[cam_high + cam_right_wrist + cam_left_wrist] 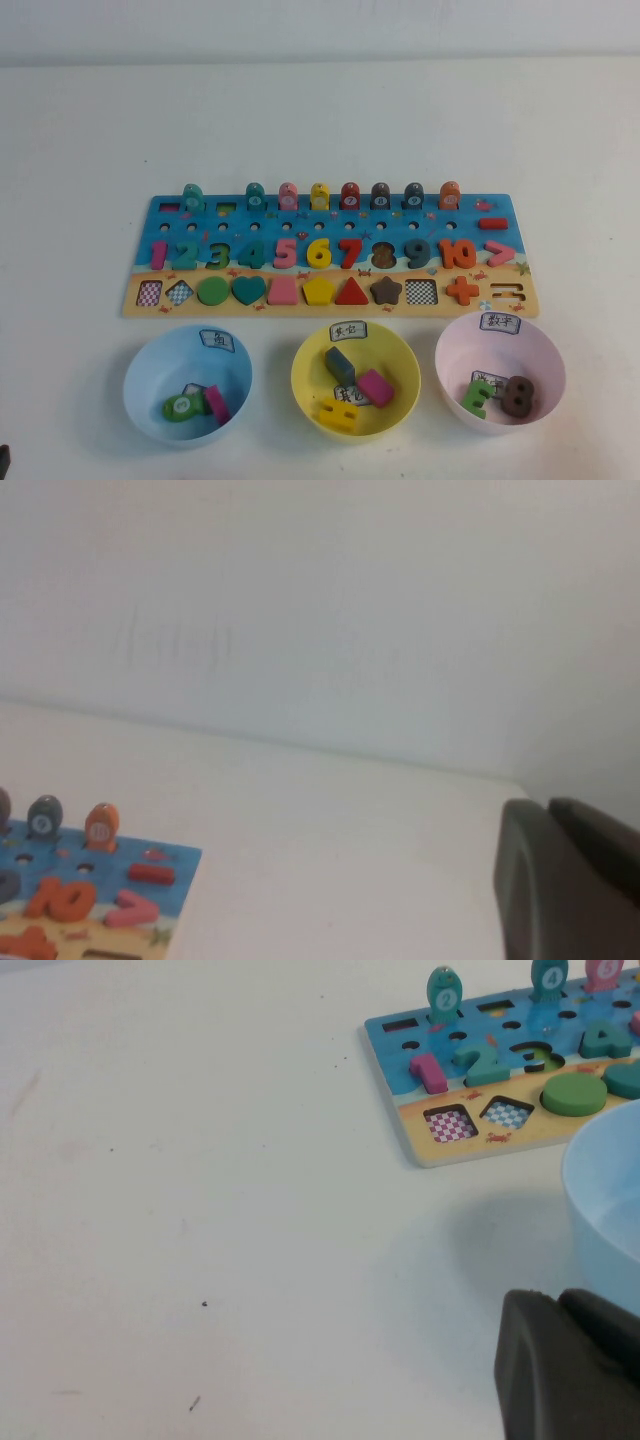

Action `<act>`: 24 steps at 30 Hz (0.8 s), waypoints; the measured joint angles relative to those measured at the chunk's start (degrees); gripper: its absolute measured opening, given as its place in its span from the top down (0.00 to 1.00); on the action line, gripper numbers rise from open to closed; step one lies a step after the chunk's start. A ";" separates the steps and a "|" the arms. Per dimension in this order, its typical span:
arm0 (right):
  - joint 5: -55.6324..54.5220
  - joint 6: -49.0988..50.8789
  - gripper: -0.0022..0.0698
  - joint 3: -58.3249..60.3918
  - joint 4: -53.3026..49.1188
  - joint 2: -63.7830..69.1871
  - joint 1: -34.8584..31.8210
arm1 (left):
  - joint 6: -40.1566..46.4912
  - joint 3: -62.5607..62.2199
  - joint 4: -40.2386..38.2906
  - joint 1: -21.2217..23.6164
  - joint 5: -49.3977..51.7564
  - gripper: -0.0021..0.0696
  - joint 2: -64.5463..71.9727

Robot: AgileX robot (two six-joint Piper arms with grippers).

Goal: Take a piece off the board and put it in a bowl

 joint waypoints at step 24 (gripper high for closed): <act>22.90 0.00 0.99 0.98 6.59 -0.52 -0.54 | 0.00 0.00 0.00 0.00 0.00 0.98 0.00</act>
